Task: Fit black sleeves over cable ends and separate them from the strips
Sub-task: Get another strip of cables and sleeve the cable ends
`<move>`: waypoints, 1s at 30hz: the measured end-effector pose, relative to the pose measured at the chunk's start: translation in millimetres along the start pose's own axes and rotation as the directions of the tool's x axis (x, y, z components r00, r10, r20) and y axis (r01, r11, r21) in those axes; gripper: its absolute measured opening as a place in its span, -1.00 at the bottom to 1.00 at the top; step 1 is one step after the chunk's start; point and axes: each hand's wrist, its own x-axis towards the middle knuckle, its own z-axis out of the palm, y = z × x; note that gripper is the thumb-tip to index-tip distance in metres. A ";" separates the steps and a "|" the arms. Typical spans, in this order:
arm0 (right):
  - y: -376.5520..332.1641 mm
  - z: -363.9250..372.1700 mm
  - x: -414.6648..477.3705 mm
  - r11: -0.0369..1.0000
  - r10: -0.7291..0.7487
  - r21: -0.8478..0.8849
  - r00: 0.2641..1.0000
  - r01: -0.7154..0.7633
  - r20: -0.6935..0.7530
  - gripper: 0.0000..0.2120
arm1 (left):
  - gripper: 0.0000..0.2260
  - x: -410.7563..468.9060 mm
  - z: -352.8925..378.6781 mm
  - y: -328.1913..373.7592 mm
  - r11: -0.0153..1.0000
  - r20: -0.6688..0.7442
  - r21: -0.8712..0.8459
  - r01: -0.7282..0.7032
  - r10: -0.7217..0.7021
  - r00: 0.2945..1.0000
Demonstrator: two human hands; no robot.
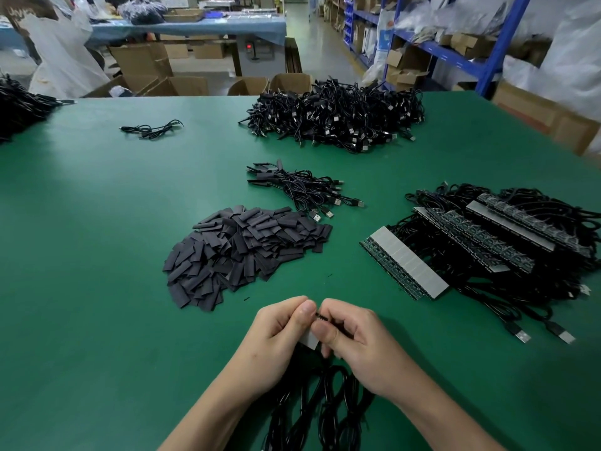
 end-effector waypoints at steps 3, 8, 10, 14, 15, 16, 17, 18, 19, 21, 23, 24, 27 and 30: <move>1.5 0.1 0.5 1.000 0.015 0.014 1.000 -0.015 0.015 -0.56 | -0.59 -0.2 -0.4 -0.3 1.000 0.012 0.001 0.006 -0.006 1.000; 5.7 0.0 1.7 0.999 0.026 0.040 0.999 -0.027 0.035 -0.57 | -0.58 -0.7 -0.2 -3.1 0.999 0.024 -0.039 0.036 -0.035 0.999; 6.7 0.0 1.8 0.998 0.032 0.056 0.999 -0.034 0.043 -0.56 | -0.58 -0.4 0.1 -2.8 0.997 0.037 -0.065 0.049 -0.047 0.998; 8.4 0.5 2.9 0.997 0.046 0.067 0.998 -0.049 0.049 -0.56 | -0.58 0.2 -0.9 -4.7 0.993 0.046 -0.099 0.069 -0.065 0.997; 8.8 0.6 3.4 0.996 0.049 0.072 0.998 -0.052 0.049 -0.56 | -0.58 0.5 -0.9 -4.9 0.992 0.048 -0.104 0.072 -0.067 0.997; 9.0 0.7 3.7 0.995 0.053 0.076 0.997 -0.056 0.050 -0.57 | -0.58 0.9 -0.8 -4.9 0.991 0.050 -0.110 0.074 -0.069 0.996; 9.4 0.9 4.2 0.995 0.058 0.078 0.997 -0.062 0.049 -0.57 | -0.58 0.8 -0.7 -4.8 0.990 0.052 -0.115 0.079 -0.073 0.996; 9.8 1.2 4.3 0.994 0.065 0.080 0.997 -0.068 0.048 -0.57 | -0.58 0.7 -0.8 -4.6 0.989 0.056 -0.119 0.085 -0.079 0.995; 9.9 1.1 4.5 0.994 0.070 0.083 0.996 -0.074 0.045 -0.58 | -0.58 0.6 -1.3 -4.5 0.989 0.061 -0.119 0.092 -0.085 0.995; 9.5 1.2 4.7 0.992 0.079 0.090 0.996 -0.083 0.049 -0.59 | -0.59 0.9 -2.1 -4.2 0.988 0.066 -0.112 0.105 -0.098 0.993; 8.9 0.9 4.8 0.992 0.078 0.094 0.995 -0.084 0.064 -0.62 | -0.59 1.6 -2.5 -2.5 0.986 0.049 -0.112 0.124 -0.119 0.992; 8.3 0.7 5.1 0.991 0.078 0.100 0.994 -0.085 0.072 -0.63 | -0.59 2.0 -2.6 -2.1 0.986 0.040 -0.113 0.125 -0.122 0.992; 5.5 -0.6 4.9 0.989 0.087 0.110 0.993 -0.096 0.077 -0.64 | -0.56 3.8 -1.4 -2.5 0.992 0.030 -0.061 0.110 -0.108 0.994; 3.1 -2.6 4.7 0.987 0.093 0.122 0.993 -0.101 0.072 -0.66 | -0.54 5.3 0.5 -4.4 0.997 -0.013 0.007 0.080 -0.080 0.997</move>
